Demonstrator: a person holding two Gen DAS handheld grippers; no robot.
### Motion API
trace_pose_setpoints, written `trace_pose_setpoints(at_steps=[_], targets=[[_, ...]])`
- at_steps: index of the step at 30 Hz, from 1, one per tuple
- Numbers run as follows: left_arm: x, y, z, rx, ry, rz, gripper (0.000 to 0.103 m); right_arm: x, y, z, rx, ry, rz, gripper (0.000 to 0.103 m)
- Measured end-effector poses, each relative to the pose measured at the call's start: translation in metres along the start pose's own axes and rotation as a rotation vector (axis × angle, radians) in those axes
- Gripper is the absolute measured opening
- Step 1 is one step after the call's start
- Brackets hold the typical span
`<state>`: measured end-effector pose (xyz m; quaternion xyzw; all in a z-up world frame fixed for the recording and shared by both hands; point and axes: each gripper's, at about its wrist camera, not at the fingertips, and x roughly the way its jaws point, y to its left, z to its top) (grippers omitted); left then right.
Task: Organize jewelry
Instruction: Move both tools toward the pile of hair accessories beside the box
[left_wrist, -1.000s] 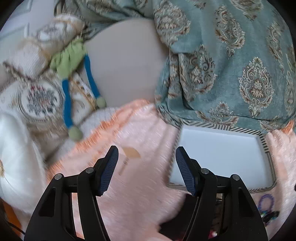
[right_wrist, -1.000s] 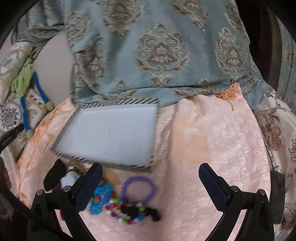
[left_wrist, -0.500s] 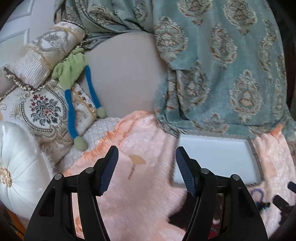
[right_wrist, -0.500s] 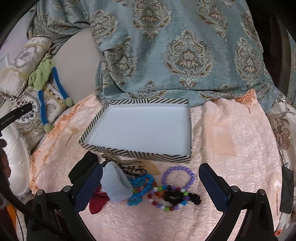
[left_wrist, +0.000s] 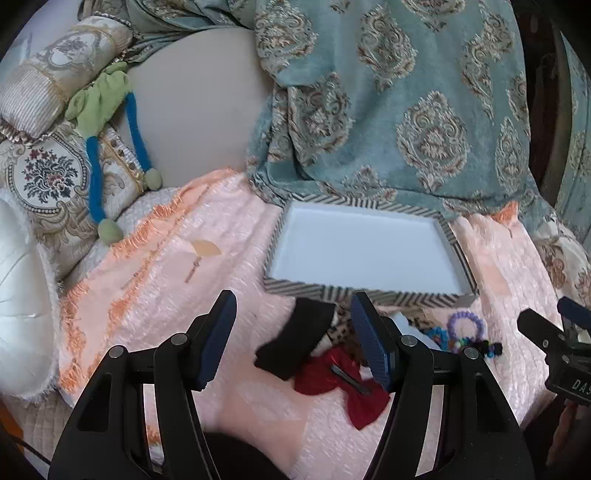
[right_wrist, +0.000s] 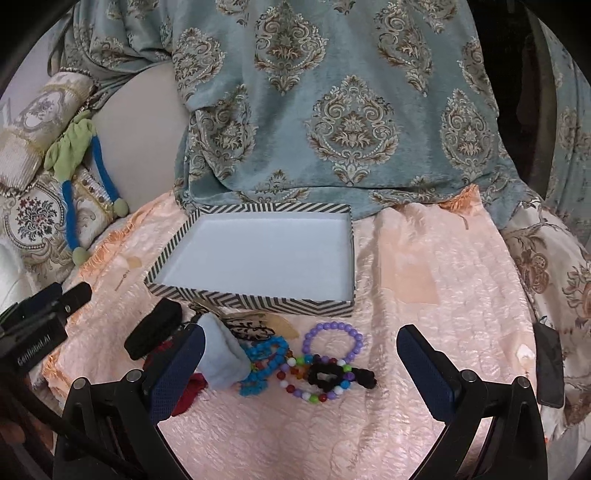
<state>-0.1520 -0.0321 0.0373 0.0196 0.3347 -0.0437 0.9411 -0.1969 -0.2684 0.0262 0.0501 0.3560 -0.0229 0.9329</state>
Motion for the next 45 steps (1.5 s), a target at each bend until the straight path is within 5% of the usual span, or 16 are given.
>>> trace_pose_setpoints(at_steps=[19, 45], targets=[[0.0, -0.003, -0.014, -0.02, 0.026, -0.04, 0.065, 0.002, 0.01, -0.002, -0.019, 0.018, -0.001, 0.103], [0.008, 0.0, -0.014, -0.025, 0.051, 0.005, 0.065, 0.009, 0.005, -0.002, -0.028, 0.064, 0.026, 0.103]])
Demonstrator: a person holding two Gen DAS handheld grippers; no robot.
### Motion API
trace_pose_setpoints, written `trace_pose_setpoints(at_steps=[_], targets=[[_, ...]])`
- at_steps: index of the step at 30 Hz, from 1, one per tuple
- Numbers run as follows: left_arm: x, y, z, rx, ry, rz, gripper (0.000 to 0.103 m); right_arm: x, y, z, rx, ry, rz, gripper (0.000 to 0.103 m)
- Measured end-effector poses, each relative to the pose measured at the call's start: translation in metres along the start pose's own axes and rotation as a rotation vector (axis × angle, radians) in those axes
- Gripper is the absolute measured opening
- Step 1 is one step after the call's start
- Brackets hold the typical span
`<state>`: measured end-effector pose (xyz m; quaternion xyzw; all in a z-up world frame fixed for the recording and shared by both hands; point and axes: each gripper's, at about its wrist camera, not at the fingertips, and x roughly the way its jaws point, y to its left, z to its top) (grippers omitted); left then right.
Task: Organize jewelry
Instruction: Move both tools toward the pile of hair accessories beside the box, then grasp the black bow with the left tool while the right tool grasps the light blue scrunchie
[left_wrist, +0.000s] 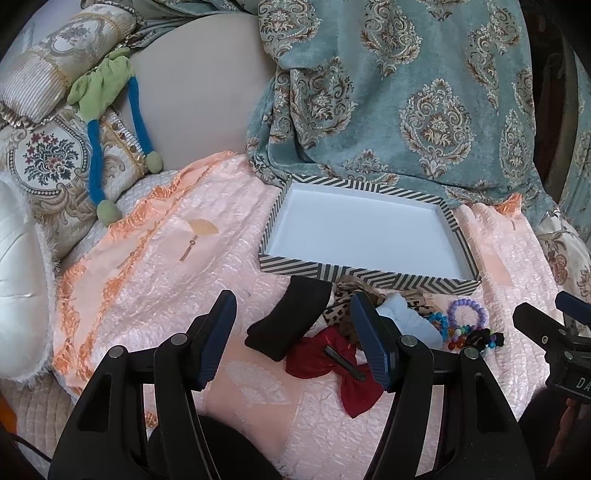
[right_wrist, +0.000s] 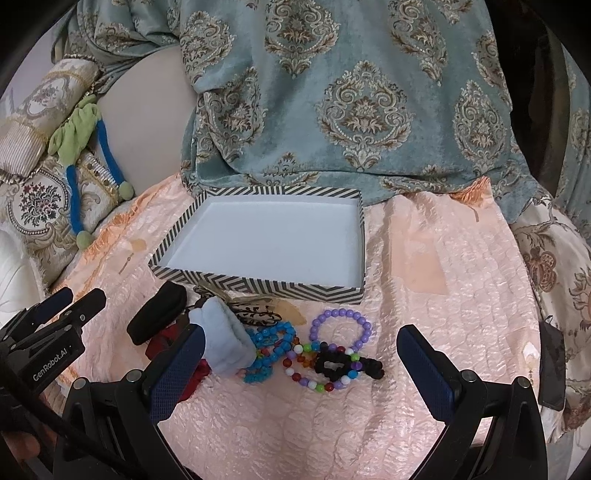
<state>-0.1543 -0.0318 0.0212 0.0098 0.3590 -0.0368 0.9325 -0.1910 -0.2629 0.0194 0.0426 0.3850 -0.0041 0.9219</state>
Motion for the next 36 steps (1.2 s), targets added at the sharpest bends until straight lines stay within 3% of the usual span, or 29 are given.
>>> trace_pose_setpoints(at_steps=[13, 18, 23, 25, 27, 29, 34, 36], targets=[[0.019, 0.029, -0.006, -0.046, 0.061, 0.012, 0.065, 0.023, 0.01, -0.01, -0.059, 0.057, 0.076, 0.103], [0.033, 0.043, -0.009, -0.087, 0.111, -0.013, 0.065, 0.047, 0.034, -0.017, -0.159, 0.098, 0.138, 0.087], [0.055, 0.044, -0.013, -0.087, 0.183, -0.053, 0.065, 0.071, 0.048, -0.021, -0.198, 0.133, 0.199, 0.084], [0.068, 0.04, -0.014, -0.079, 0.213, -0.076, 0.065, 0.08, 0.052, -0.021, -0.213, 0.138, 0.212, 0.078], [0.078, 0.037, -0.013, -0.068, 0.229, -0.085, 0.065, 0.088, 0.056, -0.022, -0.223, 0.146, 0.23, 0.059], [0.092, 0.034, -0.012, -0.05, 0.242, -0.085, 0.065, 0.101, 0.057, -0.023, -0.227, 0.171, 0.246, 0.049], [0.127, 0.028, -0.011, 0.0, 0.296, -0.091, 0.065, 0.112, 0.053, -0.026, -0.231, 0.163, 0.276, 0.03], [0.136, 0.03, -0.013, -0.023, 0.312, -0.127, 0.063, 0.109, 0.049, -0.025, -0.216, 0.152, 0.295, 0.022]])
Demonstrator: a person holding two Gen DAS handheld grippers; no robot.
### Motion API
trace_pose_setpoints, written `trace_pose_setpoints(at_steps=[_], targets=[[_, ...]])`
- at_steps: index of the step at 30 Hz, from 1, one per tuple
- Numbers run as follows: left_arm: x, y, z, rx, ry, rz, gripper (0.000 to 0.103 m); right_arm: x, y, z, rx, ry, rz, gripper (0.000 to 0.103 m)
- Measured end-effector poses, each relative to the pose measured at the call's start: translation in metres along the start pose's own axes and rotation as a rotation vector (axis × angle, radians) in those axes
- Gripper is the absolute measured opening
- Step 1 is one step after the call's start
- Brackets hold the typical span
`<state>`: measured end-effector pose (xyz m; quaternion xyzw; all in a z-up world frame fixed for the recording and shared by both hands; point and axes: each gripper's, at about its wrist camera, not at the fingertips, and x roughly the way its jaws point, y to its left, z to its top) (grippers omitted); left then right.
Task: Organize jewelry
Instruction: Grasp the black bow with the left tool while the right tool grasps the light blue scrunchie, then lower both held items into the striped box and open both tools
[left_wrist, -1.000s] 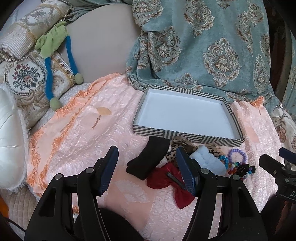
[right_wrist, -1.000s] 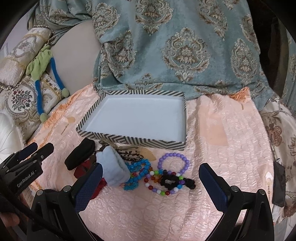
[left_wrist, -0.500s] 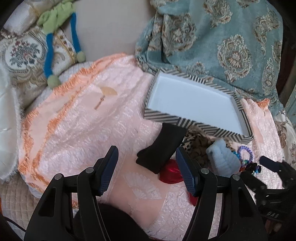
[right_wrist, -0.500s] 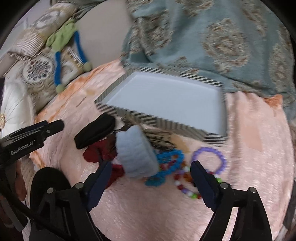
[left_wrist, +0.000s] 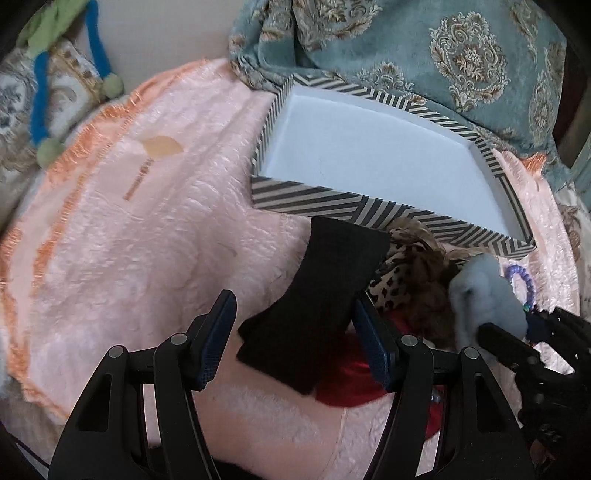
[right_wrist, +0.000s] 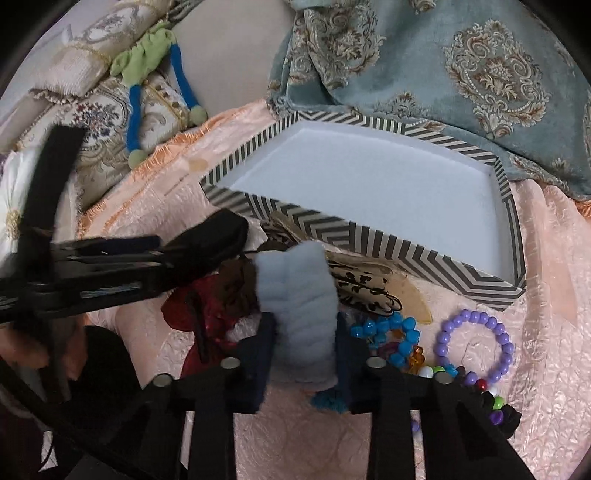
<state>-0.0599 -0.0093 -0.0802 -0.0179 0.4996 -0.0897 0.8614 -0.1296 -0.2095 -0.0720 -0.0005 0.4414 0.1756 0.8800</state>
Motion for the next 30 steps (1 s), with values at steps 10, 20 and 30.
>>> trace_pose_setpoints(at_steps=[10, 20, 30], targets=[[-0.024, 0.009, 0.005, -0.048, -0.038, -0.085, 0.015, -0.049, -0.014, 0.011, 0.093, -0.096, 0.109, 0.015], [-0.066, -0.007, 0.053, -0.006, -0.168, -0.078, 0.015, -0.067, -0.062, 0.051, 0.162, -0.166, -0.004, 0.015], [0.013, -0.021, 0.108, -0.021, -0.088, -0.017, 0.016, 0.011, -0.125, 0.068, 0.255, -0.051, -0.049, 0.015]])
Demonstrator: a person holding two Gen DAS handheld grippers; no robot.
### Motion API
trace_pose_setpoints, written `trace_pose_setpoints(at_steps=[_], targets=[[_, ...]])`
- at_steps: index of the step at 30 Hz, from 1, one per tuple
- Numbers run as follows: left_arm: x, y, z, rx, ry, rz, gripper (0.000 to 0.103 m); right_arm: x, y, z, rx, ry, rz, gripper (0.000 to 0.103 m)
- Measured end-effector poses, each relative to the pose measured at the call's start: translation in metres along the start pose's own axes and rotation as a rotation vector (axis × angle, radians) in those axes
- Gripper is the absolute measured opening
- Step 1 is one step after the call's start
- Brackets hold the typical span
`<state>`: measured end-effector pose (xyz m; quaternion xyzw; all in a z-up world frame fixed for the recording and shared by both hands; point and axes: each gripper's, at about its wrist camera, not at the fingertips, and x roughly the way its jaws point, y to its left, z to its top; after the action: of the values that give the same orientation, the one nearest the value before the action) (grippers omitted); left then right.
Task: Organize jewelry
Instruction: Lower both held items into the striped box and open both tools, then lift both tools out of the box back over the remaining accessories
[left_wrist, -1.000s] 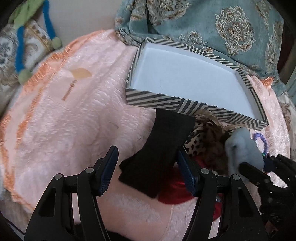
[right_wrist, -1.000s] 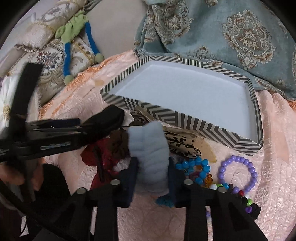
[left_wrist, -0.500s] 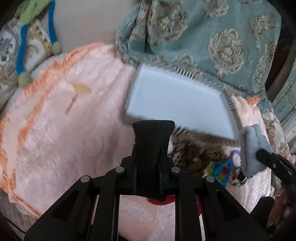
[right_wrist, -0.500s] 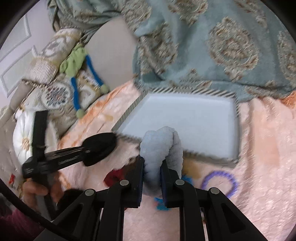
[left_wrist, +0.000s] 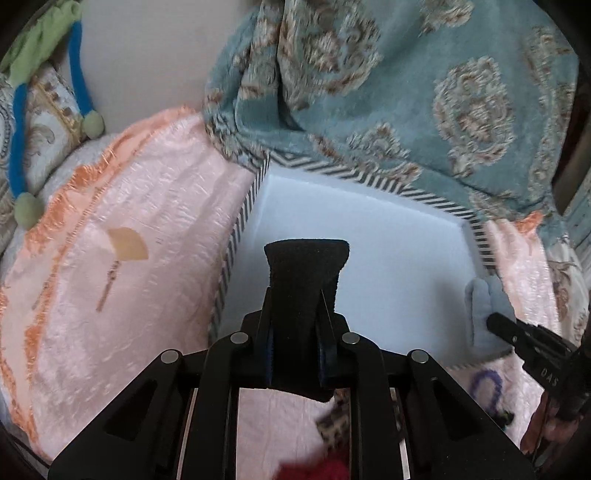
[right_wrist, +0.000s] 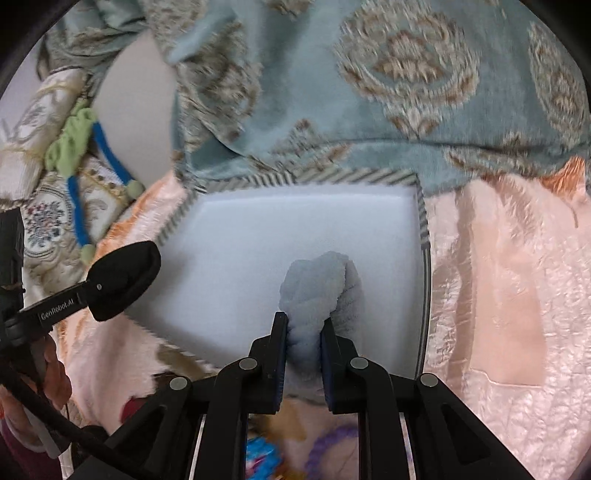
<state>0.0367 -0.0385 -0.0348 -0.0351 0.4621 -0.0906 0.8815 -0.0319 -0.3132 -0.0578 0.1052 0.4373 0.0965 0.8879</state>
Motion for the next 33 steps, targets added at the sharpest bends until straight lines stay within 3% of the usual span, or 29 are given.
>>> trace_pose_setpoints(at_steps=[4, 6, 7, 8, 9, 11, 15, 18, 25, 28, 33], targets=[[0.031, -0.002, -0.003, 0.012, 0.045, 0.044, 0.017, 0.014, -0.015, -0.008, 0.03, 0.036, -0.015, 0.015], [0.037, -0.003, -0.006, 0.02, 0.051, 0.057, 0.027, 0.014, -0.019, -0.011, 0.039, 0.036, -0.019, 0.027], [0.04, -0.004, -0.007, 0.025, 0.049, 0.071, 0.041, 0.013, -0.02, -0.011, 0.044, 0.037, -0.024, 0.034], [0.041, -0.005, -0.008, 0.024, 0.047, 0.074, 0.046, 0.011, -0.02, -0.012, 0.05, 0.037, -0.03, 0.052], [0.042, -0.006, -0.009, 0.019, 0.042, 0.07, 0.052, 0.009, -0.022, -0.012, 0.058, 0.033, -0.034, 0.058], [0.042, -0.005, -0.011, 0.003, 0.035, 0.055, 0.059, 0.002, -0.021, -0.011, 0.069, 0.011, -0.013, 0.059], [0.036, -0.006, -0.017, 0.029, 0.028, 0.088, 0.06, -0.018, -0.013, -0.009, 0.071, -0.029, -0.006, 0.06], [0.025, -0.005, -0.023, 0.036, 0.017, 0.113, 0.06, -0.032, -0.002, -0.014, 0.05, -0.044, -0.02, 0.07], [-0.023, -0.004, -0.045, 0.024, -0.052, 0.118, 0.06, -0.066, 0.021, -0.031, 0.002, -0.07, -0.043, 0.071], [-0.043, -0.004, -0.057, 0.021, -0.079, 0.112, 0.06, -0.08, 0.028, -0.036, -0.005, -0.089, -0.051, 0.076], [-0.075, -0.008, -0.075, 0.041, -0.133, 0.155, 0.06, -0.103, 0.036, -0.047, -0.015, -0.114, -0.072, 0.08]])
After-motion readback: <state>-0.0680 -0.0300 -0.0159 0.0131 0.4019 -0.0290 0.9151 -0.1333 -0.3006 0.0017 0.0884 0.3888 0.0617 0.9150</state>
